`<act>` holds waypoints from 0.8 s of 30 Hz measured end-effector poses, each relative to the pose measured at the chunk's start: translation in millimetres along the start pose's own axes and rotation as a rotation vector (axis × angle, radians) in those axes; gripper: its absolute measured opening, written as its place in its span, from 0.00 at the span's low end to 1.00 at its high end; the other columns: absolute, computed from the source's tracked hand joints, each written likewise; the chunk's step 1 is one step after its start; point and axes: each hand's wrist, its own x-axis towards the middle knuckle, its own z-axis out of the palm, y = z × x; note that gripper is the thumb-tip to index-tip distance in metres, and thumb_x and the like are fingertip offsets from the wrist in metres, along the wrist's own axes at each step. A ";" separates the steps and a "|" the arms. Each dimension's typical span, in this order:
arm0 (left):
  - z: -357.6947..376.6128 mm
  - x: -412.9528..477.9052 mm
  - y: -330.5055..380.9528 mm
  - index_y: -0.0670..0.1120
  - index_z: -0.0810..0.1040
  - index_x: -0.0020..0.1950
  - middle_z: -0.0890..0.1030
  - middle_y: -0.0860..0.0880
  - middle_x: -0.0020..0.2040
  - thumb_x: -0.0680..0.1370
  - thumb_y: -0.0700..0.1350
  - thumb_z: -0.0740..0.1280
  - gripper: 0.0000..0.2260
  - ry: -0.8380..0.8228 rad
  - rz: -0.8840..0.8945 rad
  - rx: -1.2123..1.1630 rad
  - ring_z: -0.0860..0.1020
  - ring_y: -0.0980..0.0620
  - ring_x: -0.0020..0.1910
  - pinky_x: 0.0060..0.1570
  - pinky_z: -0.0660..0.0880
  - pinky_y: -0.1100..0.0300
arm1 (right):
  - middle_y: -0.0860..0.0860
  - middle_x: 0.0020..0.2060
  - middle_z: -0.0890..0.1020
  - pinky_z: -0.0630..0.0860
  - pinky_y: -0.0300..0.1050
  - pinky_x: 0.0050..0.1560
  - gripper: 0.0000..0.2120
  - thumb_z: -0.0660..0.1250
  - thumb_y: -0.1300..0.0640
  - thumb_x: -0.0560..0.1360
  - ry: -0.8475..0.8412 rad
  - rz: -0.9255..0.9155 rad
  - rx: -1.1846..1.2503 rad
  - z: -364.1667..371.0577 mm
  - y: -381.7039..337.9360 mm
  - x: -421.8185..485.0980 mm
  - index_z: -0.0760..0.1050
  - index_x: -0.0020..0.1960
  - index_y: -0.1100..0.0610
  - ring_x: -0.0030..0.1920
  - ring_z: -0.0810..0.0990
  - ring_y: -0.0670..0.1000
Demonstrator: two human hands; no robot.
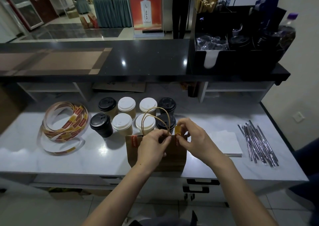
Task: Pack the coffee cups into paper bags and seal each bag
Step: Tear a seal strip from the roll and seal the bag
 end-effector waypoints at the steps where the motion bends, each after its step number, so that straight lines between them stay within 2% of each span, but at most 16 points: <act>1: -0.5 -0.4 -0.1 0.55 0.83 0.54 0.83 0.56 0.47 0.81 0.50 0.71 0.03 -0.001 -0.001 0.002 0.82 0.53 0.28 0.35 0.83 0.49 | 0.44 0.47 0.77 0.82 0.47 0.48 0.23 0.73 0.61 0.78 0.006 0.000 0.005 1.0 1.3 -0.6 0.66 0.63 0.44 0.45 0.77 0.48; 3: -1.5 -0.9 0.4 0.55 0.83 0.54 0.83 0.55 0.47 0.81 0.50 0.71 0.03 -0.002 -0.002 0.002 0.82 0.53 0.28 0.35 0.83 0.50 | 0.44 0.48 0.77 0.82 0.45 0.48 0.23 0.73 0.61 0.78 0.013 0.003 0.017 2.3 2.7 -1.8 0.67 0.64 0.45 0.45 0.78 0.48; 6: -1.0 -1.2 2.3 0.56 0.82 0.53 0.83 0.55 0.46 0.81 0.51 0.72 0.02 -0.005 -0.002 0.000 0.81 0.53 0.27 0.35 0.83 0.52 | 0.45 0.48 0.76 0.83 0.47 0.47 0.17 0.73 0.61 0.78 0.025 -0.021 -0.008 2.6 4.1 -1.2 0.70 0.59 0.47 0.45 0.78 0.48; 9: -0.7 -1.0 2.9 0.56 0.82 0.52 0.83 0.56 0.45 0.81 0.51 0.72 0.01 0.000 0.007 0.002 0.81 0.53 0.26 0.34 0.82 0.50 | 0.45 0.48 0.75 0.82 0.47 0.45 0.09 0.73 0.63 0.78 0.023 -0.070 -0.044 4.1 7.6 1.0 0.76 0.54 0.52 0.44 0.78 0.48; 13: -0.1 -0.7 2.2 0.56 0.82 0.51 0.83 0.55 0.45 0.81 0.51 0.72 0.01 0.004 0.007 0.001 0.81 0.53 0.26 0.35 0.82 0.48 | 0.47 0.52 0.77 0.81 0.45 0.45 0.06 0.73 0.63 0.78 0.026 -0.081 -0.058 6.2 11.9 0.9 0.79 0.52 0.55 0.43 0.79 0.46; 17: 0.1 -0.8 1.8 0.56 0.82 0.50 0.83 0.55 0.45 0.81 0.51 0.72 0.00 0.004 0.006 -0.002 0.81 0.53 0.26 0.36 0.83 0.46 | 0.49 0.61 0.77 0.78 0.37 0.48 0.05 0.74 0.61 0.77 0.033 -0.035 -0.030 6.4 15.6 0.6 0.80 0.51 0.54 0.44 0.81 0.45; 20: -0.3 -0.8 2.9 0.56 0.82 0.51 0.83 0.55 0.45 0.81 0.51 0.72 0.00 0.003 -0.004 -0.005 0.81 0.53 0.27 0.36 0.83 0.46 | 0.48 0.62 0.77 0.71 0.28 0.49 0.03 0.74 0.59 0.77 0.026 0.006 -0.021 7.5 17.0 -0.8 0.81 0.48 0.53 0.46 0.80 0.44; 22: -0.2 -1.2 3.5 0.56 0.82 0.51 0.84 0.55 0.44 0.81 0.51 0.72 0.00 0.004 -0.008 -0.007 0.81 0.53 0.27 0.35 0.83 0.46 | 0.47 0.59 0.78 0.71 0.29 0.52 0.03 0.75 0.58 0.77 0.025 0.030 -0.012 7.8 16.7 -1.0 0.82 0.47 0.52 0.51 0.80 0.44; 24: -0.3 -1.8 4.3 0.56 0.82 0.51 0.84 0.55 0.43 0.81 0.51 0.72 0.00 0.005 -0.007 -0.009 0.81 0.53 0.26 0.35 0.83 0.46 | 0.46 0.55 0.80 0.75 0.38 0.55 0.03 0.75 0.58 0.76 0.027 0.038 -0.018 7.4 16.2 -0.3 0.82 0.47 0.52 0.55 0.79 0.46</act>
